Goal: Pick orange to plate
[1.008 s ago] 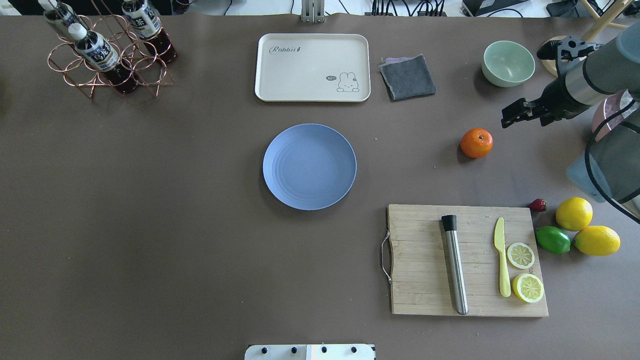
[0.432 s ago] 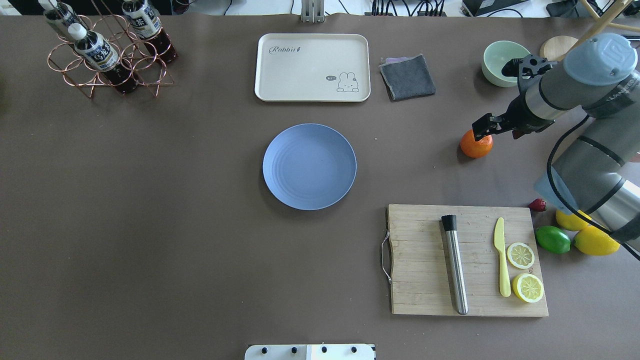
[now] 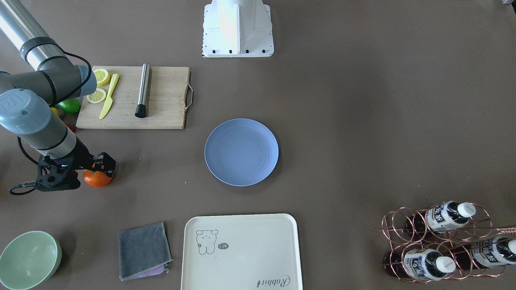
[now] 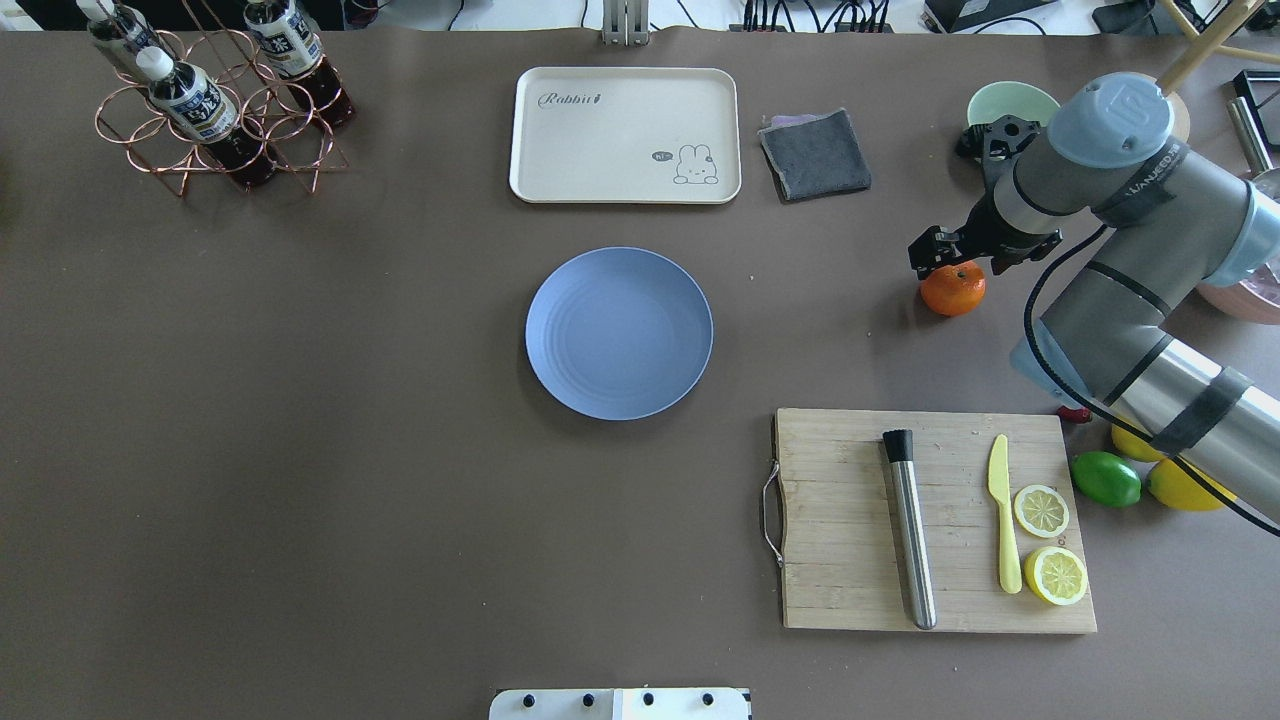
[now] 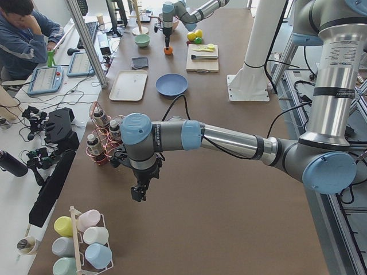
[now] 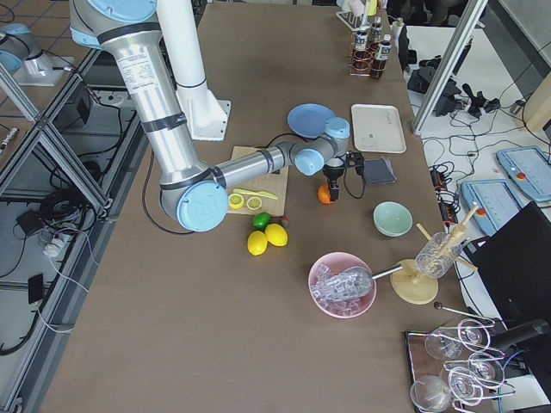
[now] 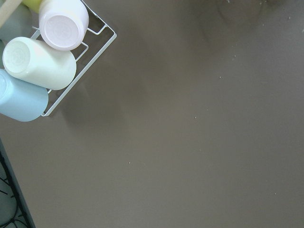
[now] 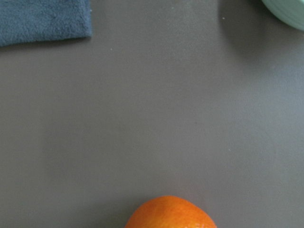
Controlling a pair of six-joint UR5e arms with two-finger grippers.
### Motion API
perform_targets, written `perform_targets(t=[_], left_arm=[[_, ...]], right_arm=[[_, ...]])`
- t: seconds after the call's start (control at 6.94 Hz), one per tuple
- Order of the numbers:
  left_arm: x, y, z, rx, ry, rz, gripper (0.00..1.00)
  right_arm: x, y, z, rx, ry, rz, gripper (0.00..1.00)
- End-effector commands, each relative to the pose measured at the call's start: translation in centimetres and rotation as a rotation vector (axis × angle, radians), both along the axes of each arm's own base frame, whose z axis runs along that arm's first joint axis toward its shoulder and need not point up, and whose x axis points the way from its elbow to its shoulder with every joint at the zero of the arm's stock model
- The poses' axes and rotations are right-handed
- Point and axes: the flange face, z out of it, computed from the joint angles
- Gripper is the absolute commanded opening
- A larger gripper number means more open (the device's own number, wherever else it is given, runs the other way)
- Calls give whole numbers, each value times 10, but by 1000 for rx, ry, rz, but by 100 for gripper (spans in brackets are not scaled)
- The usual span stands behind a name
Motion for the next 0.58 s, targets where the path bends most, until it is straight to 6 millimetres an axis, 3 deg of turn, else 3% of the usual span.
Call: perform_targets(t=[0.0,0.29,0.43], left_arm=[[1,2,2,-2,1,2,99],[1,2,2,-2,3,1,99],[1,2,2,-2,3,1,99]], right_arm=[[-13,4,2,-4,6,-16,99],[-20,10,8,5,28,-20,98],[-21,9,4,8,32,1,80]])
